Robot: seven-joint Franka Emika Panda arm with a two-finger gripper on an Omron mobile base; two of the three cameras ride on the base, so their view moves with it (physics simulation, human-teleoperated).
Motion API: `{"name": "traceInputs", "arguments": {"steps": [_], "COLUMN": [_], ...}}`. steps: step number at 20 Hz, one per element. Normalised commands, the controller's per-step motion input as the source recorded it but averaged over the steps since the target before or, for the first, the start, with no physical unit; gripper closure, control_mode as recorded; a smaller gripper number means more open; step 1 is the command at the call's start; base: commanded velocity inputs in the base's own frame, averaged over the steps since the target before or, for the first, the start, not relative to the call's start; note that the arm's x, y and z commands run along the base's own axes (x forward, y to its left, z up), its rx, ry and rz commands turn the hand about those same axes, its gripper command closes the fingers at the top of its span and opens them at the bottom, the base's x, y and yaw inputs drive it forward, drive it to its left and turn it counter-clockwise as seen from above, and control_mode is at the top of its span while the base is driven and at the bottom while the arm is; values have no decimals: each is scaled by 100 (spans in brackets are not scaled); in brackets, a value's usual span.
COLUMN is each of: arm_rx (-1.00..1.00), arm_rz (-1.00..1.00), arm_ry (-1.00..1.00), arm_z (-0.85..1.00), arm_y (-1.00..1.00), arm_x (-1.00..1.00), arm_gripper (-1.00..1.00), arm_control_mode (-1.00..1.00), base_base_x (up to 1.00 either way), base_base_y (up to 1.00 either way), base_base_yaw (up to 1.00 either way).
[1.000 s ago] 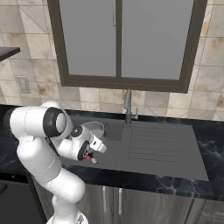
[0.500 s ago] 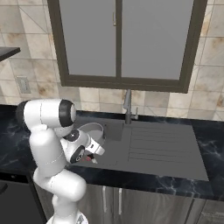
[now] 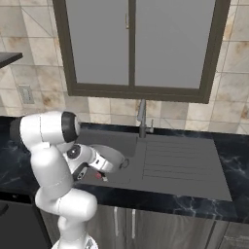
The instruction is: Move the pot and pan from the stove into the sink.
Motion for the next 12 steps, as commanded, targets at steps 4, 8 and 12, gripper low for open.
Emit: {"name": "traceInputs", "arguments": {"steps": [4, 8, 12], "arm_rx": [0, 0, 0], "arm_rz": [-3, -2, -2], "arm_ry": [2, 3, 8], "arm_z": [91, 98, 99], "arm_y": [0, 0, 0], "arm_x": [7, 0, 0], "arm_gripper": [-100, -100, -100], "arm_control_mode": [-100, -100, -100], "base_base_x": [0, 0, 0], "base_base_y": [0, 0, 0], "base_base_yaw": [0, 0, 0]}}
